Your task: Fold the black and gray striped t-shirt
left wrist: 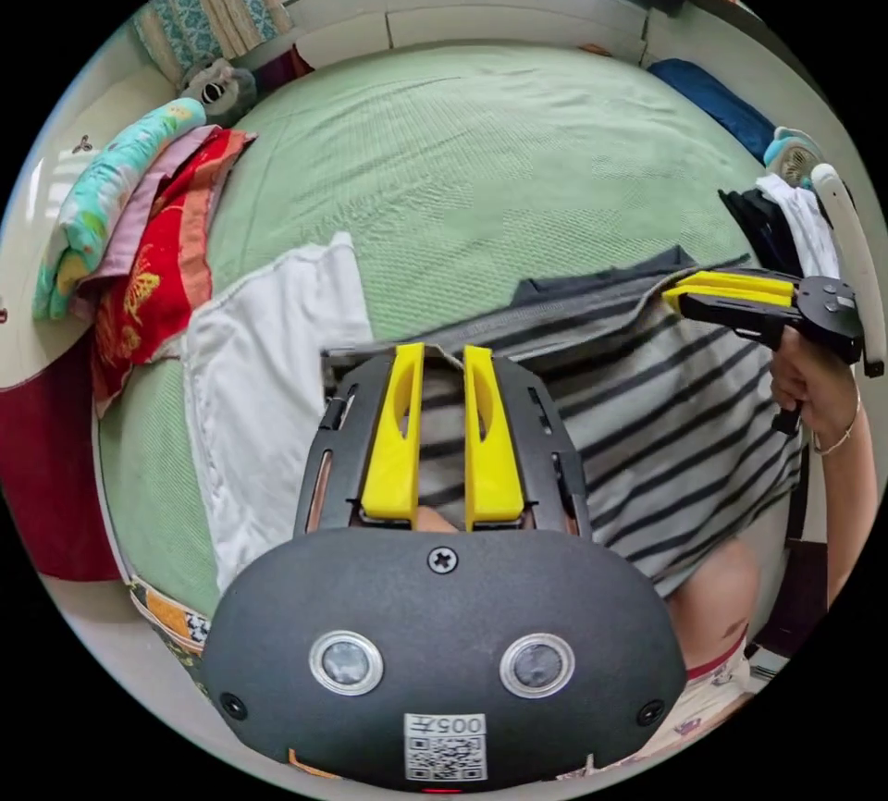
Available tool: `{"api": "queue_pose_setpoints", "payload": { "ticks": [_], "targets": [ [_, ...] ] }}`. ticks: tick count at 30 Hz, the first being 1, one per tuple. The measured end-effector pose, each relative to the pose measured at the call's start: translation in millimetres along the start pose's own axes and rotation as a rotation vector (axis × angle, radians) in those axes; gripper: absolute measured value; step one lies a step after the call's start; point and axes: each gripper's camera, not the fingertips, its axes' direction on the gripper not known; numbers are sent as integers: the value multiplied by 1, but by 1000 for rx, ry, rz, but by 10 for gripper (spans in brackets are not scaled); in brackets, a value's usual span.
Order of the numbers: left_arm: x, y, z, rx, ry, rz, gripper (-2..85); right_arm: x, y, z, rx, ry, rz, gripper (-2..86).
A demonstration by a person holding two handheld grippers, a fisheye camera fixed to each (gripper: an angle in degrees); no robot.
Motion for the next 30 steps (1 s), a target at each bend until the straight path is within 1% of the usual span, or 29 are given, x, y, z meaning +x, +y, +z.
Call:
{"api": "queue_pose_setpoints", "payload": {
  "ticks": [3,4,6,11,14,19,23,25,27,30],
  "targets": [
    [2,0,-11,41,33,-30,78,16,2,-20,62,-47,67,75],
    [8,9,-16,60,57,-23,78,19,14,-26,80,-75,69,75],
    [21,26,-22,72,64,6,78,22,42,-36,110,-57,48,76],
    [74,85,-39,68,120,107,82,46,166,-69,154,23,20,76],
    [121,114,-60,85,170,190,91,66,231,-96,176,77,34,80],
    [235,147,-85,100,328,360,117,89,309,-135,229,180,77,84],
    [312,157,-77,74,421,383,144,108,362,-158,281,158,152,86],
    [354,157,-62,41,410,363,161,114,382,-165,296,134,176,86],
    [376,155,-49,14,427,332,165,121,401,-171,309,115,198,86],
    [401,151,-23,-30,372,277,168,131,427,-180,333,107,224,86]
  ]
}}
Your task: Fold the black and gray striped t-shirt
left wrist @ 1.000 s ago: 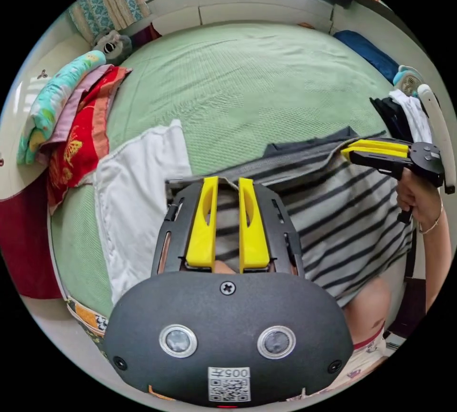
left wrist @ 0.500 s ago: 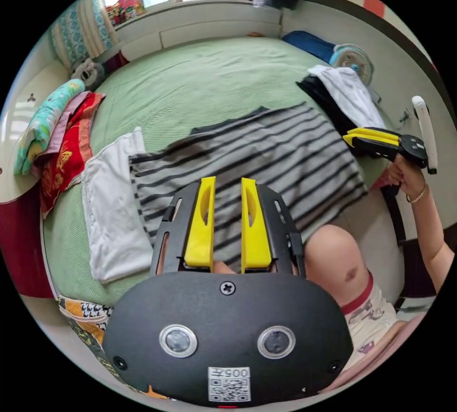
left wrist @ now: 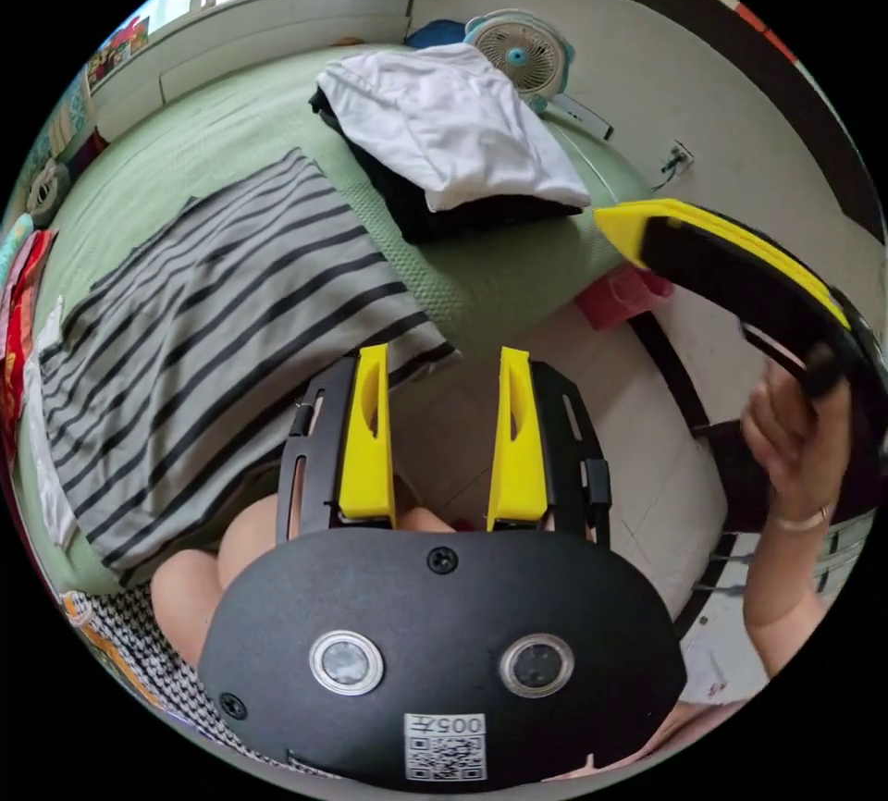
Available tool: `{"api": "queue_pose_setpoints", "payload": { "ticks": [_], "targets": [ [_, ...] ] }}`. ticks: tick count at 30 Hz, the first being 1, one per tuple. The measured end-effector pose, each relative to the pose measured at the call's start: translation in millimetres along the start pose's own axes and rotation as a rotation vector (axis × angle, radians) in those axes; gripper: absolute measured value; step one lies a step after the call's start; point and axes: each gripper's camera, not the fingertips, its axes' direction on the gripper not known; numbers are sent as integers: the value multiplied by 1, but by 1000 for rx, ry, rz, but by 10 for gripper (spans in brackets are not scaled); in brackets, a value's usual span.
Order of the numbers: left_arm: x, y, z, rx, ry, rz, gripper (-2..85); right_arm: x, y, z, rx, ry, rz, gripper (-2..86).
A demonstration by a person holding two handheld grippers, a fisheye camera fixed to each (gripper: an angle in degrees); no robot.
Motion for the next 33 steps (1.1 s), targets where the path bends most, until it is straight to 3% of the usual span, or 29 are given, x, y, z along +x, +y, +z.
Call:
{"api": "queue_pose_setpoints", "payload": {
  "ticks": [10,16,19,28,33],
  "targets": [
    [17,-7,49,-68,-231,-23,128,31,8,-1,-4,-16,39,85],
    [-19,6,2,-59,14,-9,54,24,-28,10,-24,-72,-33,91],
    [-39,16,-29,-20,27,-3,45,19,-71,21,-53,-114,-81,104],
    [-87,46,-70,32,58,-30,36,28,-218,142,-397,-325,85,123],
    [-107,64,-84,59,89,-46,35,30,-262,196,-504,-332,150,133]
  ]
}}
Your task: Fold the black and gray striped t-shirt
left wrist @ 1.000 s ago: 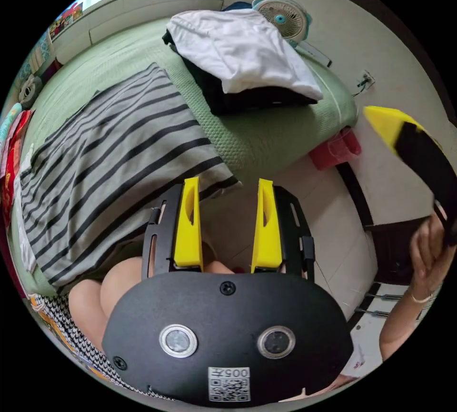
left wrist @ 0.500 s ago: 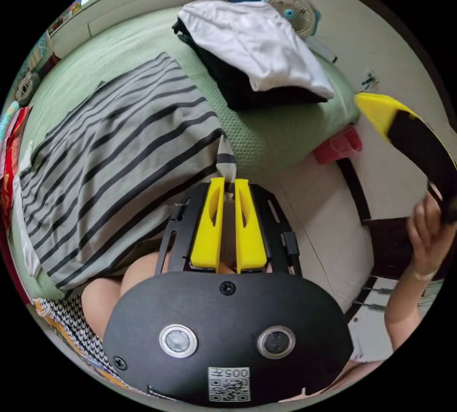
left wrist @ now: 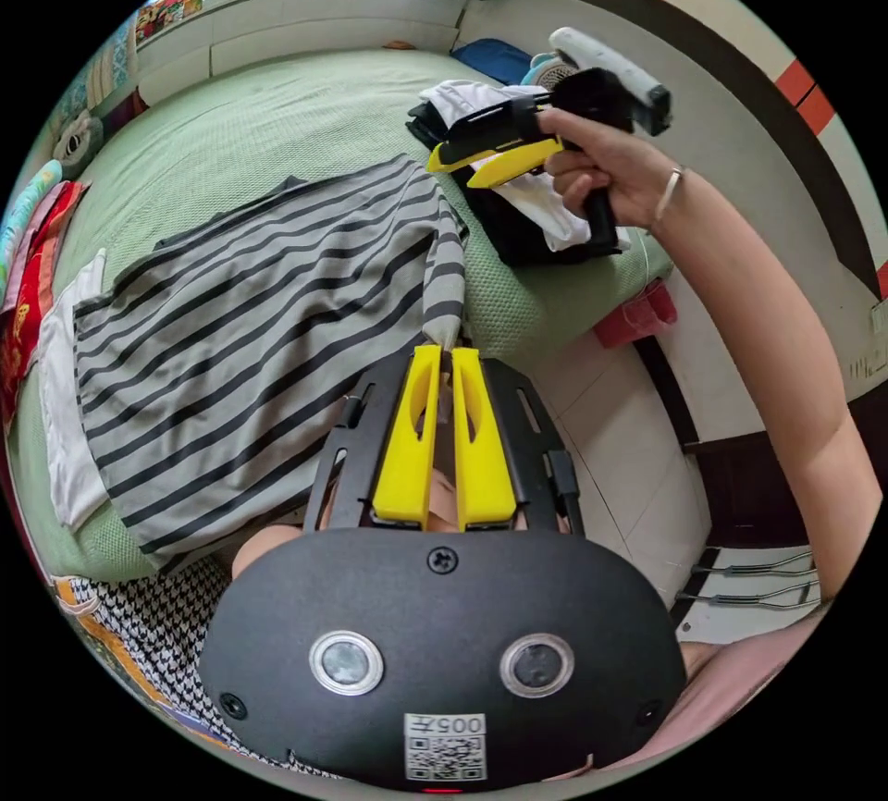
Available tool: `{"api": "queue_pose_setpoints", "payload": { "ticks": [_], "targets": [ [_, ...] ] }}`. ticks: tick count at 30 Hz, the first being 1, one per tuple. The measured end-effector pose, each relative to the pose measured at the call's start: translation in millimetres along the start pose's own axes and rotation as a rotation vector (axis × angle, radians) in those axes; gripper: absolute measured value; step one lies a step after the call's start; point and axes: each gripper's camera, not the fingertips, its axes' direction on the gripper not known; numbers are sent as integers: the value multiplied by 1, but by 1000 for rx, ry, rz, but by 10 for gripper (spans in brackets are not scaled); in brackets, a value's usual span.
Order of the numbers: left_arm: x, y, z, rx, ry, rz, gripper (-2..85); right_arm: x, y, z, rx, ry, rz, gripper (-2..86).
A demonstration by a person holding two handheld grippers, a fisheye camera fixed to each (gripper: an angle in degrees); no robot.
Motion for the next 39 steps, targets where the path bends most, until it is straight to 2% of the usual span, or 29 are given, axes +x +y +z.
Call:
{"api": "queue_pose_setpoints", "payload": {
  "ticks": [6,10,14,20,27,29,33,39],
  "targets": [
    [-20,18,-16,18,38,-14,34,6,-47,21,-53,-40,67,119],
    [-25,28,-26,23,55,-6,33,6,-57,25,-32,-50,117,44],
    [-20,34,-41,24,60,8,31,-12,-58,2,25,-59,90,-4],
    [-2,40,-78,78,41,32,29,-39,-55,-49,95,-41,78,-13],
    [-12,43,-112,134,57,2,29,-69,-49,-89,172,138,98,-14],
    [-20,47,-117,131,63,-6,28,-86,-45,-89,199,215,110,-15],
    [-51,68,-132,101,30,-33,27,-127,-40,-71,205,244,78,-14],
    [-115,112,-169,138,19,-164,25,-254,-48,-44,196,252,-85,-14]
  ]
}}
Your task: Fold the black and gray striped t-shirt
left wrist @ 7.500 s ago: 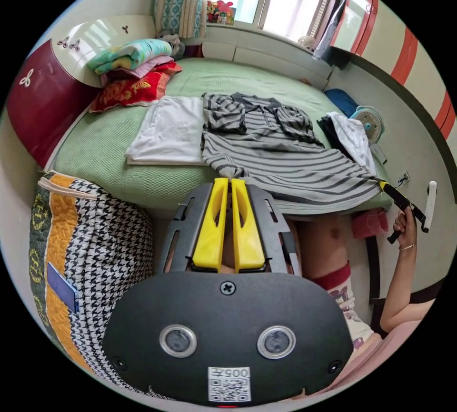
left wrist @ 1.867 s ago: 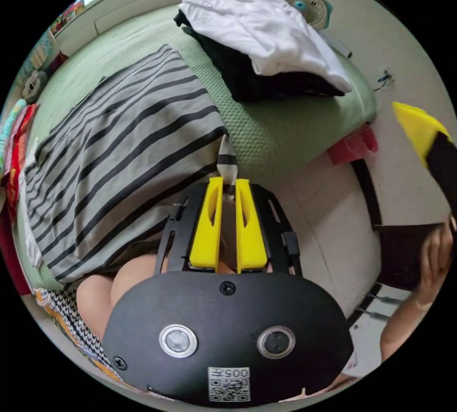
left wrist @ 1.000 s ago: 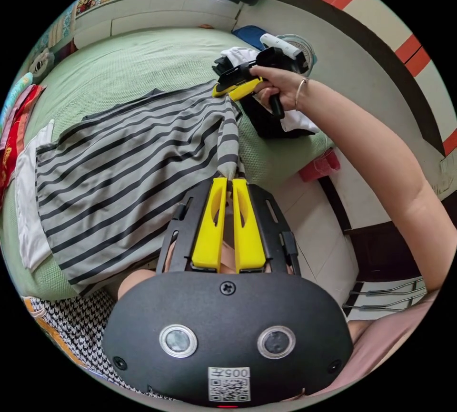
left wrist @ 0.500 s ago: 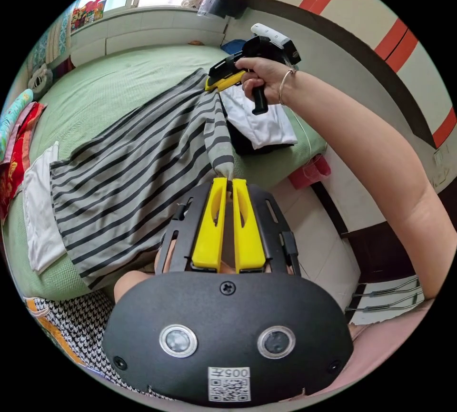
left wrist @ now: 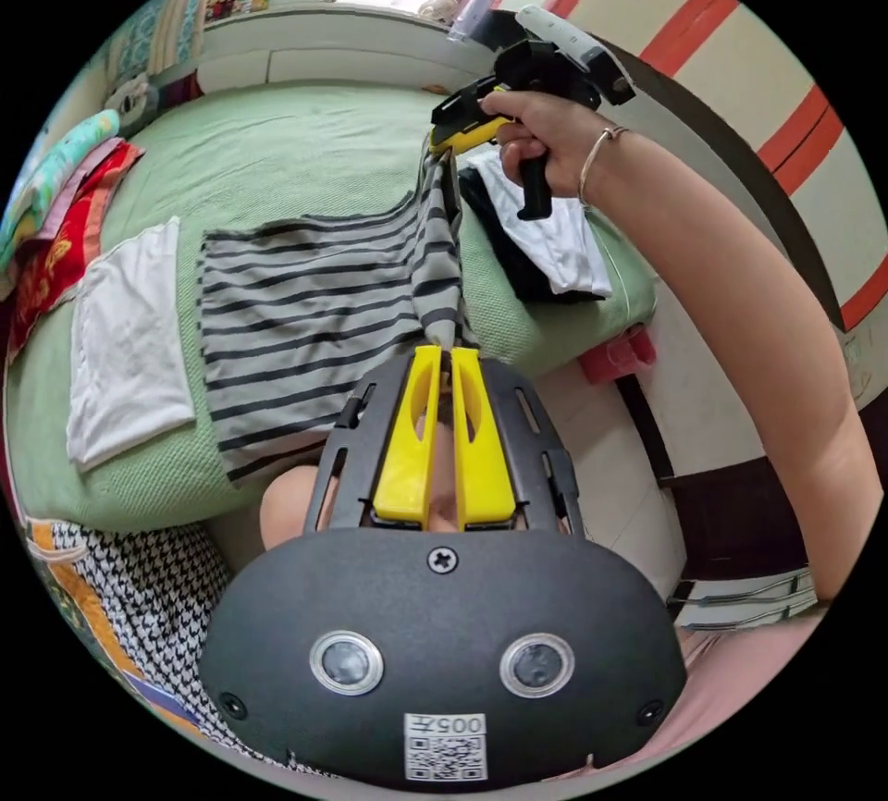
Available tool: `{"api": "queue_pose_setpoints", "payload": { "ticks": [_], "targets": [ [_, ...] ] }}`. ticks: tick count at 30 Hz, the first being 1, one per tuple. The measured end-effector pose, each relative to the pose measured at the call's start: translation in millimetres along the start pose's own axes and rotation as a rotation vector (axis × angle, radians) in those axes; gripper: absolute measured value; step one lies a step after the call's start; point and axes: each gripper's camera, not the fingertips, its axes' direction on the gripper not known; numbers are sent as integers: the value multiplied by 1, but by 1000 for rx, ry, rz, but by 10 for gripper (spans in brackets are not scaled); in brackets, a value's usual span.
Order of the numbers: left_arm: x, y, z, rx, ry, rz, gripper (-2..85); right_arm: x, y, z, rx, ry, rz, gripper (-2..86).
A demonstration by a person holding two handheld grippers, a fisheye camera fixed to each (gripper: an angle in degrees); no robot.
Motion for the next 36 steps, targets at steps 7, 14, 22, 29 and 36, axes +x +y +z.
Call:
{"api": "queue_pose_setpoints", "payload": {
  "ticks": [7,14,22,29,36],
  "targets": [
    [-88,38,-29,-9,-137,-222,30,-152,-2,44,-73,-158,-189,43],
    [-160,46,4,-152,-110,-327,28,-146,74,58,-24,-275,-332,77],
    [-163,20,-46,14,9,-294,29,-50,201,62,64,-69,-338,124],
    [-134,-6,-82,89,9,-199,27,-67,258,77,102,-76,-325,158],
    [-113,-10,-94,94,-34,-160,28,-108,252,127,25,101,-234,150]
  ]
}}
